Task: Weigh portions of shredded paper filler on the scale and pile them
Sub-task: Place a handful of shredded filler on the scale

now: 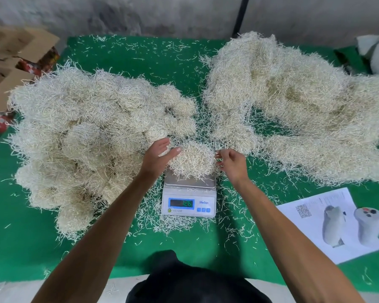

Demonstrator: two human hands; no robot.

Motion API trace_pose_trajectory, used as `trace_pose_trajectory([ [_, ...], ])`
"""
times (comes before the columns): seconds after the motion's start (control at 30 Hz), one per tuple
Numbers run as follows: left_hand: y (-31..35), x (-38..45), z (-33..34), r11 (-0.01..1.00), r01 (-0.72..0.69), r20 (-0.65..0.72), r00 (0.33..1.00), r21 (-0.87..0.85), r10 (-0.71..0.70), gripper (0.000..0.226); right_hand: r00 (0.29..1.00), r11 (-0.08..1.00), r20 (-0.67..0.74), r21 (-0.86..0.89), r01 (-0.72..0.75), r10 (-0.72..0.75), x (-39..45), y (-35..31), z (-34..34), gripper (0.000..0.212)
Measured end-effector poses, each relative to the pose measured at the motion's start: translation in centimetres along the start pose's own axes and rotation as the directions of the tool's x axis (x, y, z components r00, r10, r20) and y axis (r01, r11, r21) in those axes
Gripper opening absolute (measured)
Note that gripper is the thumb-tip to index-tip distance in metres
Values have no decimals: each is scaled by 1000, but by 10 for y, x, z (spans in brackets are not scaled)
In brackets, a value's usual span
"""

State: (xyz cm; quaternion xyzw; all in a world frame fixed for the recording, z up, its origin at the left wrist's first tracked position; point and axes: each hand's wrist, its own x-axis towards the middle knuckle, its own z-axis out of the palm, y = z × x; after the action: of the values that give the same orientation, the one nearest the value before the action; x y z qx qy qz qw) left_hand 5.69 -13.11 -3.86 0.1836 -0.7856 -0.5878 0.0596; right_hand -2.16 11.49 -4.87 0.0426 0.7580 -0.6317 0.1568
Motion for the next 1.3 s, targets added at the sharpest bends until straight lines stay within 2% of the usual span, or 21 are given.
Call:
trace_pose_trajectory([
  [0.07,0,3,0,999,3,-17,1000,32,-2,81,1000,1000,-13,-15,8,-8,3,2,0,19],
  [0.17,5,5,7,994,45,51,997,99,-50,98,1000,990,2,-143,9,-9,9,5,2,17],
  [0.23,11,3,24,977,107,172,975,187,-140,108,991,963,124,-269,-9,44,11,7,10,16],
  [0.3,15,1,46,953,167,235,945,252,-228,124,959,950,265,-313,-16,103,7,6,22,8],
  [0.37,25,7,60,954,268,181,940,132,-289,133,945,969,323,-247,23,60,6,-3,33,16],
  [0.43,39,21,61,932,355,85,934,-77,-348,134,939,995,345,-91,44,-10,11,-19,34,12],
  [0.5,54,38,51,909,374,13,925,-185,-379,128,940,995,338,91,25,-55,22,-44,28,18],
  [0.57,68,51,38,918,333,61,943,-214,-327,128,956,979,273,198,55,-109,37,-66,22,29],
  [0.63,84,57,32,944,275,193,952,-184,-240,132,950,985,269,114,129,-155,50,-83,19,34],
  [0.7,97,63,29,948,258,242,947,-185,-211,121,928,985,338,-12,173,-159,64,-99,18,19],
  [0.73,101,66,27,945,252,230,952,-207,-203,116,931,983,326,-28,181,-162,71,-107,14,17],
  [0.8,106,74,21,925,292,168,952,-243,-256,108,968,987,189,35,159,-163,89,-123,1,26],
  [0.87,107,78,13,896,315,141,948,-314,-284,95,993,982,28,158,105,-110,107,-130,-14,21],
  [0.93,108,80,10,888,302,162,952,-347,-260,86,994,965,-40,238,108,-101,117,-128,-19,19],
  [1.0,110,83,15,890,290,191,953,-353,-235,81,993,954,26,282,102,-114,116,-125,-14,27],
  [1.1,114,88,29,869,328,292,929,-371,-226,68,945,991,306,104,85,-114,108,-114,-2,35],
  [1.13,117,90,36,866,345,315,920,-362,-235,58,924,995,369,54,88,-102,106,-110,2,34],
  [1.17,118,92,42,864,356,315,916,-356,-248,48,924,995,371,25,92,-94,108,-107,4,36],
  [1.23,116,96,48,862,366,249,924,-350,-292,40,971,996,230,71,54,-69,119,-109,-4,36],
  [1.3,112,95,43,855,367,224,927,-366,-302,28,998,973,55,229,-26,14,135,-116,-27,28],
])
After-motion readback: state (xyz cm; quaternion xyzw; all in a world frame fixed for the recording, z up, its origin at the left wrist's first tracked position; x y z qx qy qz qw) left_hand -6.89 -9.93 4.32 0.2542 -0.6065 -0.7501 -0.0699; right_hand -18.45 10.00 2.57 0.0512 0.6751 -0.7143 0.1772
